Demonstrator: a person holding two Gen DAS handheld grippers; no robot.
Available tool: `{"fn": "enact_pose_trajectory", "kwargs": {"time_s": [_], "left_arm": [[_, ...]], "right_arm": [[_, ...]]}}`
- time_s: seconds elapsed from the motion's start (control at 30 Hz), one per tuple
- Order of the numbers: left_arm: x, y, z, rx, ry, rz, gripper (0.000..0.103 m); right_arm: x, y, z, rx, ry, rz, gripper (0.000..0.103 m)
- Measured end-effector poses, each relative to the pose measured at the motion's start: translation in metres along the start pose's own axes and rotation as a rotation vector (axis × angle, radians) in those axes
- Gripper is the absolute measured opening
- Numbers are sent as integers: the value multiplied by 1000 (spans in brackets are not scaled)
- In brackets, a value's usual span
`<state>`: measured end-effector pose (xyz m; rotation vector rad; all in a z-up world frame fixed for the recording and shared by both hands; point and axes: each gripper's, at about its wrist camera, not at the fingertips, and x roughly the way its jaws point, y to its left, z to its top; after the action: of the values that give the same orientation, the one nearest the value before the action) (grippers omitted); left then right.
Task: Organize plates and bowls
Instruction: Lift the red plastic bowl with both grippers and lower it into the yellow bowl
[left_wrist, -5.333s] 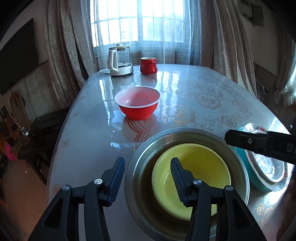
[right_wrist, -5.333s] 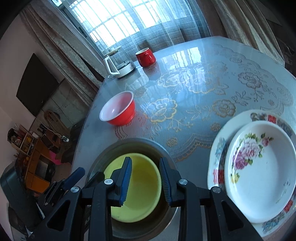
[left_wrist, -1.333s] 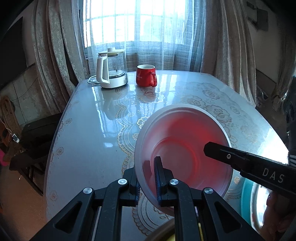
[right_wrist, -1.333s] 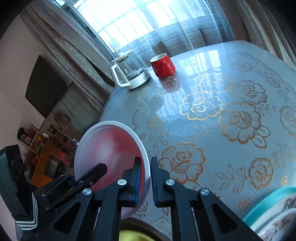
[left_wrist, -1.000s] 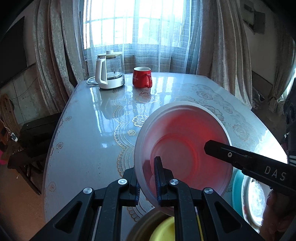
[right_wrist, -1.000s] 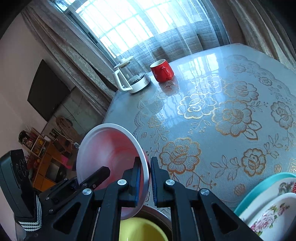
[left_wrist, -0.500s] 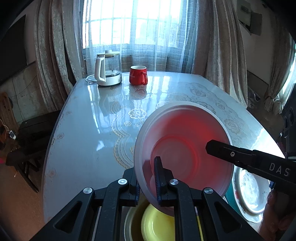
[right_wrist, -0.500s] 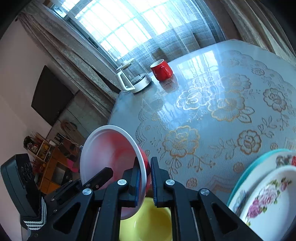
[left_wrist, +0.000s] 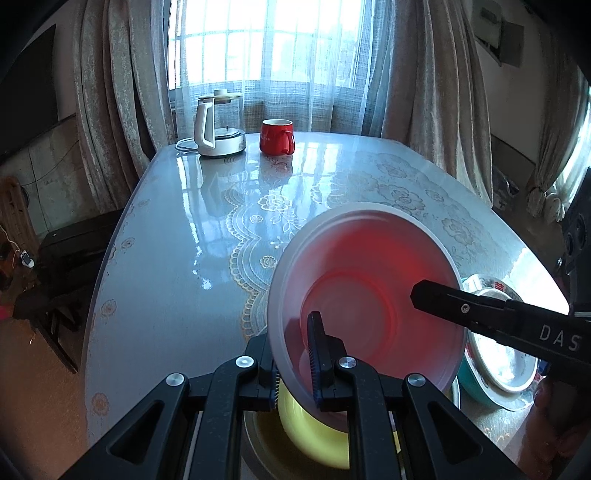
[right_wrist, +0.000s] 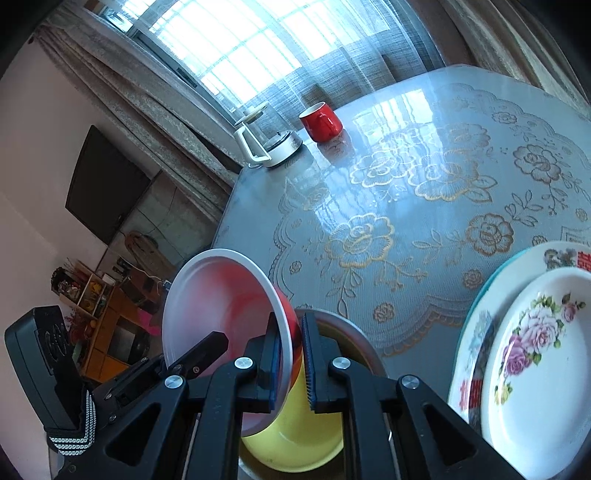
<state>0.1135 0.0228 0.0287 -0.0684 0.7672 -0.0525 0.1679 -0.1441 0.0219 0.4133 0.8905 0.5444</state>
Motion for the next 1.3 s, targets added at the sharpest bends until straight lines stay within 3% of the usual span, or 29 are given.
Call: {"fn": "enact_pose_trajectory", "kwargs": {"time_s": [0.53,1.03,1.3], "left_arm": [[-2,-3,-20,14,25,11,13],[18,-8,-34,59,97,27,13],[21,-7,-35,70,95,40,13]], "right_arm": [[-7,-3,-26,19,47,14,12],[1,-12,-42,64,112,-33,13],[7,-13,-48,73,151,-52,14]]}}
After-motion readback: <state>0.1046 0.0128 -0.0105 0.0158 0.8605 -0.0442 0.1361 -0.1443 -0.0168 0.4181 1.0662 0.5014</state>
